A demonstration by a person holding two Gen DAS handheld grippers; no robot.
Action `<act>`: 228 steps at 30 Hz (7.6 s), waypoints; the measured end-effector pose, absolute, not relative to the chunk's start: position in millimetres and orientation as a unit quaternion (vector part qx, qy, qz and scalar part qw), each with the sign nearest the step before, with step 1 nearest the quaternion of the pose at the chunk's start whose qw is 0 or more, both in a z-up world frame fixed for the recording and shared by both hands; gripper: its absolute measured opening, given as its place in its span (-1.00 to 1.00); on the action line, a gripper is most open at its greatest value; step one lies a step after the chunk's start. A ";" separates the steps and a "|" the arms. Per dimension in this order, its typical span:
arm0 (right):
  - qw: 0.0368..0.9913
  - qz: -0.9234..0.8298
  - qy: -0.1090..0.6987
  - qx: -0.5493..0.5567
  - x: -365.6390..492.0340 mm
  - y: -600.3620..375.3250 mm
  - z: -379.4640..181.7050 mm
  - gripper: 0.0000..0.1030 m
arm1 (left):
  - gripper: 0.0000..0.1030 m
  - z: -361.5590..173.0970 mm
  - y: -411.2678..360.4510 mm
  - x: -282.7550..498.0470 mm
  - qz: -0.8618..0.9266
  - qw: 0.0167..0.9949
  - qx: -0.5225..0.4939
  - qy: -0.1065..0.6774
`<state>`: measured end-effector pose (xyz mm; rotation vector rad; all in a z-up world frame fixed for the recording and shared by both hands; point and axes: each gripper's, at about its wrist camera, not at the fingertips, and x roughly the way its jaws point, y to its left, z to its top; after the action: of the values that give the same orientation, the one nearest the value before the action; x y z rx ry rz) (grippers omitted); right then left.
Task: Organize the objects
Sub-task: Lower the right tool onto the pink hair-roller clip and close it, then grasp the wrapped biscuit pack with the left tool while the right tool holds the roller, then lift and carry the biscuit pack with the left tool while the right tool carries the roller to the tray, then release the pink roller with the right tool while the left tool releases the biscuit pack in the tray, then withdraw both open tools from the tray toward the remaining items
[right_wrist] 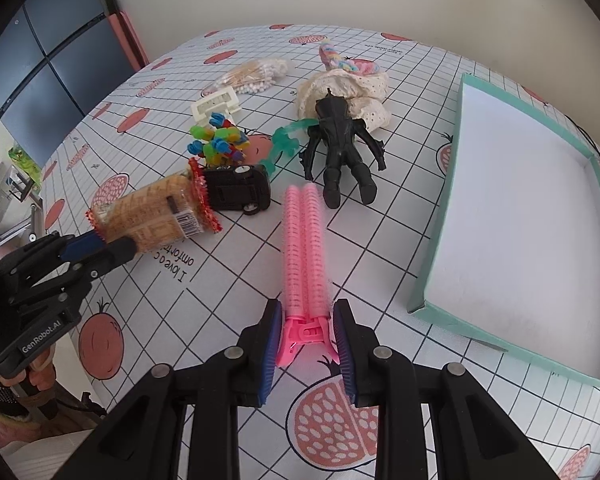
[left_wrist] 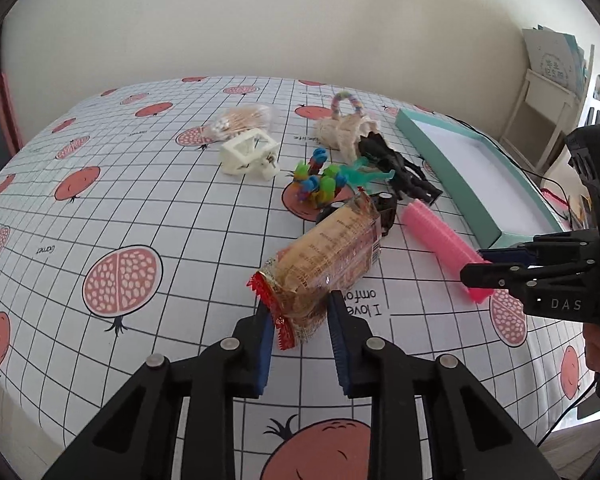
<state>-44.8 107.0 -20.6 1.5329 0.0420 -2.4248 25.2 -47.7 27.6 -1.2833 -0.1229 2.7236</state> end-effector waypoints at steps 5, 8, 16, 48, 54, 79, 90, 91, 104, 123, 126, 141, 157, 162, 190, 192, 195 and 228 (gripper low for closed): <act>0.137 -0.837 0.013 0.530 -44.6 107.6 -20.9 -0.42 | -0.36 26.0 -48.5 24.2 0.900 0.073 -0.428 -0.033; 0.136 -0.834 0.017 0.534 -44.9 106.9 -22.4 -0.40 | 0.13 28.5 -49.7 24.3 0.899 0.077 -0.430 -0.026; 0.133 -0.830 0.025 0.540 -46.9 104.8 -25.2 -0.38 | 0.33 42.9 -48.5 5.2 0.898 0.101 -0.428 0.012; 0.140 -0.832 0.040 0.535 -46.0 100.8 -17.7 -0.45 | -0.49 44.7 -17.8 0.2 0.881 0.179 -0.435 0.047; 0.138 -0.839 0.039 0.524 -42.8 102.8 -6.2 -0.45 | -0.58 55.8 -17.7 5.3 0.889 0.173 -0.421 0.049; 0.072 -0.891 0.025 0.448 -31.1 141.6 97.3 -0.45 | -0.60 172.1 21.6 -8.2 0.932 0.173 -0.312 0.061; -0.005 -0.908 0.006 0.419 -42.9 208.0 138.7 -0.45 | -0.60 231.5 102.0 -52.0 0.936 0.192 -0.282 0.083; -0.013 -0.909 0.003 0.418 -44.8 214.8 140.6 -0.45 | -0.60 234.3 107.9 -53.9 0.936 0.192 -0.282 0.083; -0.079 -0.901 -0.080 0.420 -75.0 293.4 125.9 -0.44 | -0.59 225.4 160.7 -113.3 0.931 0.177 -0.313 0.057; -0.124 -0.852 -0.115 0.495 -103.6 316.4 33.6 -0.44 | -0.59 118.4 188.0 -156.2 0.901 0.160 -0.401 0.047; -0.132 -0.846 -0.118 0.503 -103.5 319.8 22.5 -0.44 | -0.59 108.3 190.9 -156.8 0.894 0.161 -0.415 0.049; -0.135 -0.827 -0.122 0.533 -109.0 331.7 -2.1 -0.44 | -0.59 62.4 202.6 -158.6 0.868 0.158 -0.464 0.079; -0.133 -0.828 -0.140 0.527 -104.8 332.4 4.0 -0.35 | -0.57 69.7 201.1 -155.7 0.864 0.166 -0.470 0.063; -0.130 -0.835 -0.142 0.515 -101.5 330.1 15.2 -0.34 | -0.57 81.0 198.0 -152.3 0.869 0.171 -0.462 0.056; -0.140 -0.831 -0.139 0.520 -101.3 322.6 3.8 0.59 | 0.78 68.0 139.8 -169.2 0.881 0.036 -0.472 0.021; -0.140 -0.832 -0.138 0.518 -101.2 322.4 3.4 0.68 | 0.82 67.5 134.5 -170.9 0.881 0.024 -0.471 0.018; -0.142 -0.834 -0.136 0.516 -101.3 322.1 3.4 0.80 | 0.87 65.7 128.5 -173.4 0.880 0.012 -0.475 0.010; -0.154 -0.843 -0.164 0.489 -95.4 319.3 31.7 1.00 | 1.00 84.1 112.5 -164.4 0.881 0.033 -0.473 -0.012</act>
<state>-95.4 319.3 31.7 1.7069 -0.5732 -2.9439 -164.4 112.5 84.1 -1.4540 -0.0372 2.7088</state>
